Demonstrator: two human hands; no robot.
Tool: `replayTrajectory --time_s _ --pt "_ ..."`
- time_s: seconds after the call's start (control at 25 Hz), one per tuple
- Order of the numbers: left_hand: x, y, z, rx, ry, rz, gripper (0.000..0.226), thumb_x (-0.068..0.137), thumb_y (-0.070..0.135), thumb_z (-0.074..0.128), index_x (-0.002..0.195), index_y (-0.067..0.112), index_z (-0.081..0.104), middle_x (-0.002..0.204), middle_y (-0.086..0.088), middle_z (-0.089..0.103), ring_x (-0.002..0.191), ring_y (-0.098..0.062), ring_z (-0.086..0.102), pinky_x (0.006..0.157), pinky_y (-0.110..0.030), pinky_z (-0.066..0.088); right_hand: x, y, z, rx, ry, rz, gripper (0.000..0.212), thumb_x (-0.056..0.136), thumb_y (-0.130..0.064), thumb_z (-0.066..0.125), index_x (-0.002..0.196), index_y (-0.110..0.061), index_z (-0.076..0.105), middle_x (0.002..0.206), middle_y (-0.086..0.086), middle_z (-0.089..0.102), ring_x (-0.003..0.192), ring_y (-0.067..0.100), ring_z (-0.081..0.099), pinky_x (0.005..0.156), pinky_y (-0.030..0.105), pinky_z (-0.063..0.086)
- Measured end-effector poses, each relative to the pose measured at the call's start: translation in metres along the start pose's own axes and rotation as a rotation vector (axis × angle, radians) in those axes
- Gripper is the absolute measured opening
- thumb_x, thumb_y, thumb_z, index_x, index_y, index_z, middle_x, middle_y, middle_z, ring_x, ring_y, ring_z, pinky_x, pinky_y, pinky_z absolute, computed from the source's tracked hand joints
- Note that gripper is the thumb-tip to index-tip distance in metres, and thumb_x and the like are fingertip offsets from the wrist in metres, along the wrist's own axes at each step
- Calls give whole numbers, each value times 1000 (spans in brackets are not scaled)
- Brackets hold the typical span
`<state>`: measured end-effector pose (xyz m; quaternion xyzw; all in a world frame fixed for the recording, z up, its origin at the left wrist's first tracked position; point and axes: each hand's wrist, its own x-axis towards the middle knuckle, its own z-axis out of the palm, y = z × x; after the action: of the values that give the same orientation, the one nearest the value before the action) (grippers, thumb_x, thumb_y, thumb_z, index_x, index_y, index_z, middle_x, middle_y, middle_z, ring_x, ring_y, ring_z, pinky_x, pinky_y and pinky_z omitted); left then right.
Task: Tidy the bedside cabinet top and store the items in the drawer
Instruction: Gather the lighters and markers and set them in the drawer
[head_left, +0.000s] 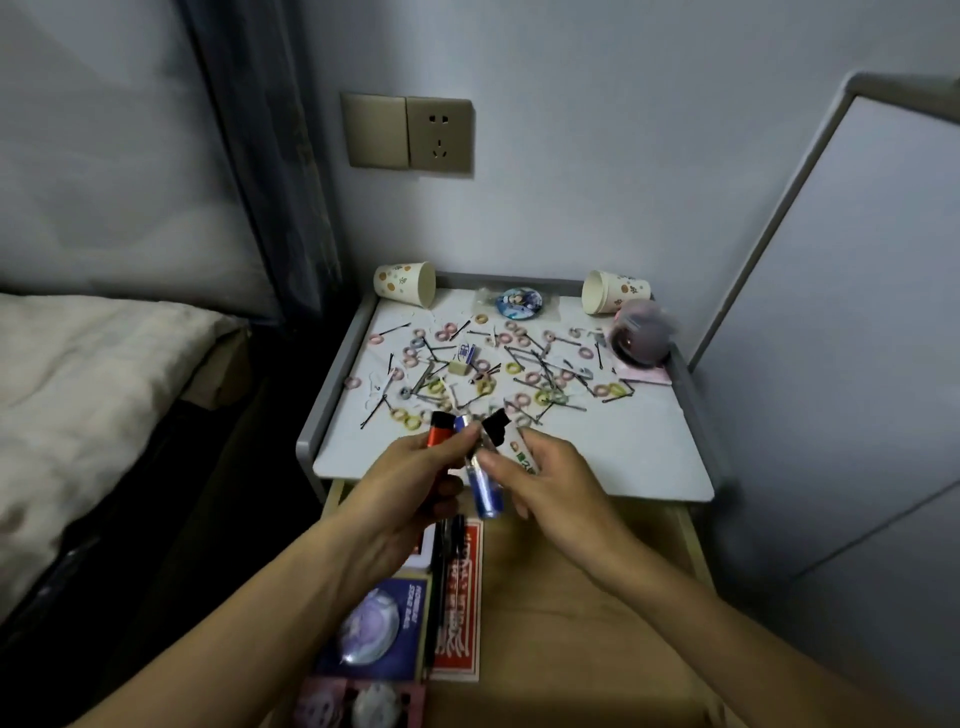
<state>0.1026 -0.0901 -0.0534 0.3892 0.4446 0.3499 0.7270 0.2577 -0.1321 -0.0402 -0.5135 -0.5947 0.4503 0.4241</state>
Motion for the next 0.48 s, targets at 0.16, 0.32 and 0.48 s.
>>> replayTrajectory --time_s 0.16,0.32,0.48 --pt "-12 -29 -19 -85 75 -76 19 85 30 72 80 12 68 67 -2 59 49 -8 44 38 -17 32 -14 24 19 8 11 218 19 102 -30 45 91 -28 60 63 -18 58 52 -7 50 55 14 37" --pt "-9 -44 -27 -199 -48 -142 16 88 24 69 78 12 72 66 -1 59 46 -5 41 34 -15 29 -18 40 38 220 -81 324 25 104 -15 41 118 -15 62 75 -10 69 58 -6 59 50 7 41" --pt "-4 -46 -19 -186 -60 -118 23 91 26 67 96 4 64 65 -2 53 46 -6 39 38 -16 33 -13 55 38 -69 26 224 31 99 -18 52 129 -26 48 103 -1 71 74 4 68 52 13 44"
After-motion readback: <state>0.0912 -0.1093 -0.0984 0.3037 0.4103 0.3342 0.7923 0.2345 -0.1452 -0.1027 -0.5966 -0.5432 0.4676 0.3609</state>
